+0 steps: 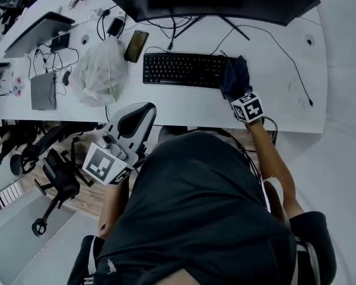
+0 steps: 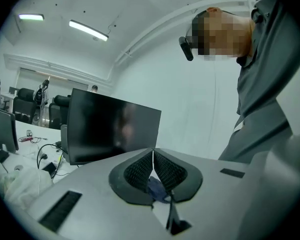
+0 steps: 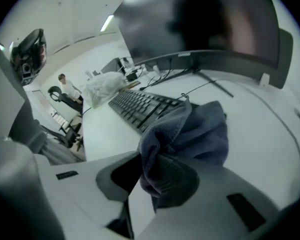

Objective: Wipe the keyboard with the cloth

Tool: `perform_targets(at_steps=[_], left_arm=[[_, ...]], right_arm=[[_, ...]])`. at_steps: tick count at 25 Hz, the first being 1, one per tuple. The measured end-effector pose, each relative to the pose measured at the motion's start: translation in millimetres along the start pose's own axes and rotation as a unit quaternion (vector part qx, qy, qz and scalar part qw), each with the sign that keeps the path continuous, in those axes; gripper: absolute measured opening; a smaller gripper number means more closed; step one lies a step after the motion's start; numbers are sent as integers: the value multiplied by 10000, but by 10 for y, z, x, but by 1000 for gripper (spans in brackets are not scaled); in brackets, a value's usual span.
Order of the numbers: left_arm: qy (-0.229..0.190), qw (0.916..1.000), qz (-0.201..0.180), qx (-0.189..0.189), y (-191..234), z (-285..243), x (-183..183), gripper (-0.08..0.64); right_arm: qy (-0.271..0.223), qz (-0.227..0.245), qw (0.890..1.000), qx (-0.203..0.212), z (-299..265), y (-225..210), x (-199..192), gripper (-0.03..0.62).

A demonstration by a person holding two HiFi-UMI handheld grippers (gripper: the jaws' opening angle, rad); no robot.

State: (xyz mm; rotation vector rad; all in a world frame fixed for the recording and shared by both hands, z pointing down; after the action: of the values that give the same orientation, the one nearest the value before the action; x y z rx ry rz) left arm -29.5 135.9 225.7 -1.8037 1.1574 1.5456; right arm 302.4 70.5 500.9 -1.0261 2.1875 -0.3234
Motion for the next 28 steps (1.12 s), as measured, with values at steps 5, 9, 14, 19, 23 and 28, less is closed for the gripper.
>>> perform_targets(at_steps=[5,9,14,19,23,28], left_arm=[[39,9999,61,88,8,7,-27,12],[200,9997,121,-66,-50,-35,-117,12],[141,9998,127,-116,-69,-62,-77,12],[194,9997,150,-64,-2,-53,-110,12],[189,9997,107,-96,-32,-94,-86,12],[116,9998,175,-51,23,-102,-41,12]], right_arm=[[-786,456,9954,-313,119,2,98,74],[-1020,94,9897,-1001,170,-553,472,74],[-457,-210,9987,-116,-111,62,-19,74],[-1226,467,9894,-623,89,-225,333,74],[-1354,-353,9880,-654,79,-568,427,74],[-741,-163,9969,212,-234,99,58,74]])
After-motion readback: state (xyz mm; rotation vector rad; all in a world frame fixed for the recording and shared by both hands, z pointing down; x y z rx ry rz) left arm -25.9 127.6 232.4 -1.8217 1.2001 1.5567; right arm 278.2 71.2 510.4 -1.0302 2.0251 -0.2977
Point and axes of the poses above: the fingertips, and each gripper's own axes: z backward along the fingers, y to its left, x out of its top, the point moved 10 cm from there along z, backward along the fingers, and after that the axes turned 15 degrees about x, right-handed, at the moved point
